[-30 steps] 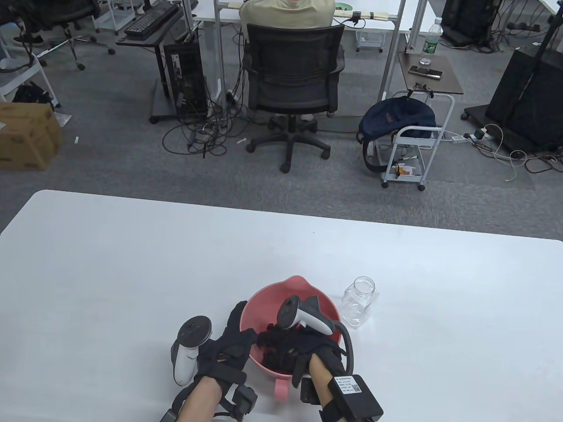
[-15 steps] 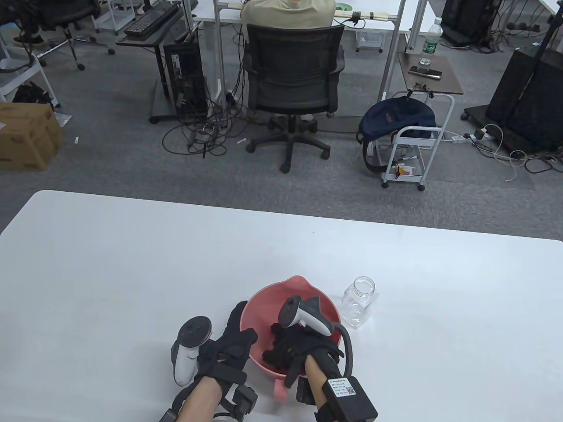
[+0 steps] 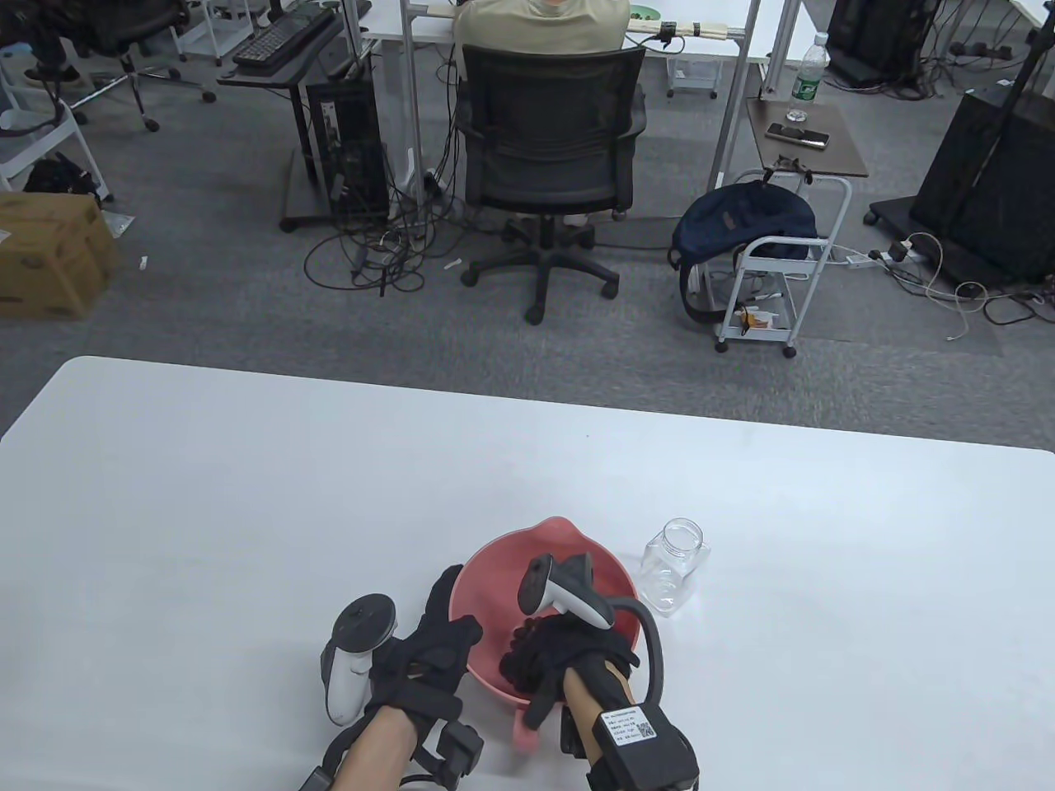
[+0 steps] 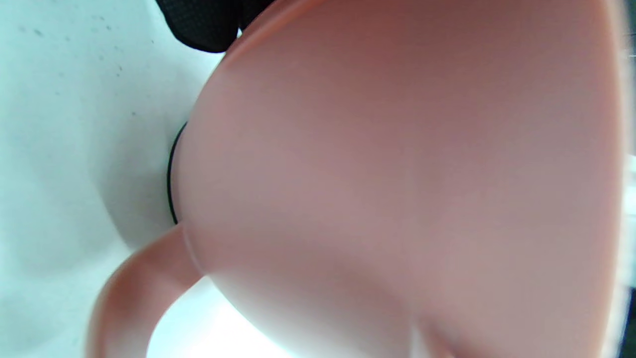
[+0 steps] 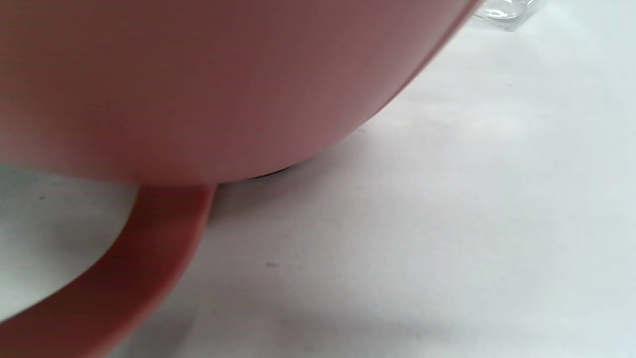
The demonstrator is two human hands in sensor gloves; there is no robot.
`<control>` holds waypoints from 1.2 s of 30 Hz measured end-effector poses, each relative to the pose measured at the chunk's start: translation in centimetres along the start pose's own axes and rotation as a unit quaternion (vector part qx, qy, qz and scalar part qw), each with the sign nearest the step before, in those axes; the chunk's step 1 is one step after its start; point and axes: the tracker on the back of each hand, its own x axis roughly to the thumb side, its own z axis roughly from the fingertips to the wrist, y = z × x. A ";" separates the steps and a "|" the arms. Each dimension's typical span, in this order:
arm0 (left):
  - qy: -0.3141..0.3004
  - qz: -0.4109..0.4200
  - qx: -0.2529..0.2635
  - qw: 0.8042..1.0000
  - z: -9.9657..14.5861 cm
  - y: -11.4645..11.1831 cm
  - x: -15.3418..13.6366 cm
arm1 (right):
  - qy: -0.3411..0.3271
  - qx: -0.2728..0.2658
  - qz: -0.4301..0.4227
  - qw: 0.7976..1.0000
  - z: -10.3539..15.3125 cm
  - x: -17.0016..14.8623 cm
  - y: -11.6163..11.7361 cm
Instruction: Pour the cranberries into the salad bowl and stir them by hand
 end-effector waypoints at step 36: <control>0.032 -0.001 0.028 0.999 0.1 0.0 0.0 | -0.079 0.039 -0.024 0.996 -0.2 0.3 0.2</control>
